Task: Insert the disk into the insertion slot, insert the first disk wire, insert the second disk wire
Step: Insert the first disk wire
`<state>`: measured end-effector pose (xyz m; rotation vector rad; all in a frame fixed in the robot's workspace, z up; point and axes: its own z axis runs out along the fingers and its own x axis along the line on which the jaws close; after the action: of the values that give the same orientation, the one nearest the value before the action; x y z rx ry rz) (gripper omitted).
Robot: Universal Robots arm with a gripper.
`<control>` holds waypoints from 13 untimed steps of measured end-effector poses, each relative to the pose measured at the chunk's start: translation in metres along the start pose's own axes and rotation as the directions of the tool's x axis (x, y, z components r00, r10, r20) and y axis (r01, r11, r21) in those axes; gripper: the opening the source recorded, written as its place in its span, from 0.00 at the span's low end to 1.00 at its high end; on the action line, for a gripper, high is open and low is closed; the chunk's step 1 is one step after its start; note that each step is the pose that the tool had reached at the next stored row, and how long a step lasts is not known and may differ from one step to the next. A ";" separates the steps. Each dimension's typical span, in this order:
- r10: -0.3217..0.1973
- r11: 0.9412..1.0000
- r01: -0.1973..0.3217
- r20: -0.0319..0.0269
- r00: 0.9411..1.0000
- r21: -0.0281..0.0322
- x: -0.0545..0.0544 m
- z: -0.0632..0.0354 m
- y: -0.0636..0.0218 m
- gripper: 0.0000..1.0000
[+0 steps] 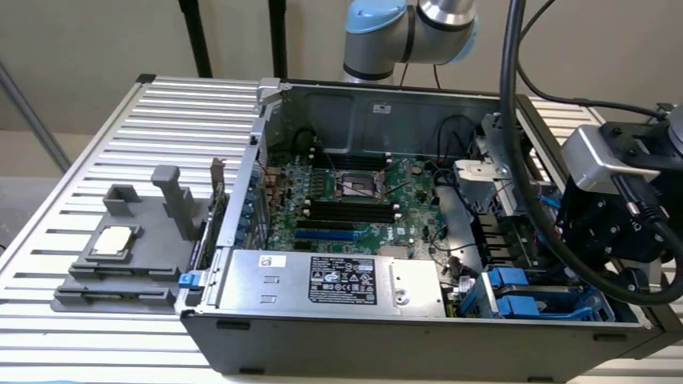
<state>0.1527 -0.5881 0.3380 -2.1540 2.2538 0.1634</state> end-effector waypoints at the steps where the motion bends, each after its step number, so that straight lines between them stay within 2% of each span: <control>1: 0.001 1.000 -0.001 0.000 1.000 0.000 0.000 0.0003 0.0000 0.17; 13: 0.016 1.000 -0.016 -0.004 1.000 0.002 0.000 0.0039 -0.0002 0.17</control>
<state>0.1527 -0.5879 0.3341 -2.1380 2.2733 0.1569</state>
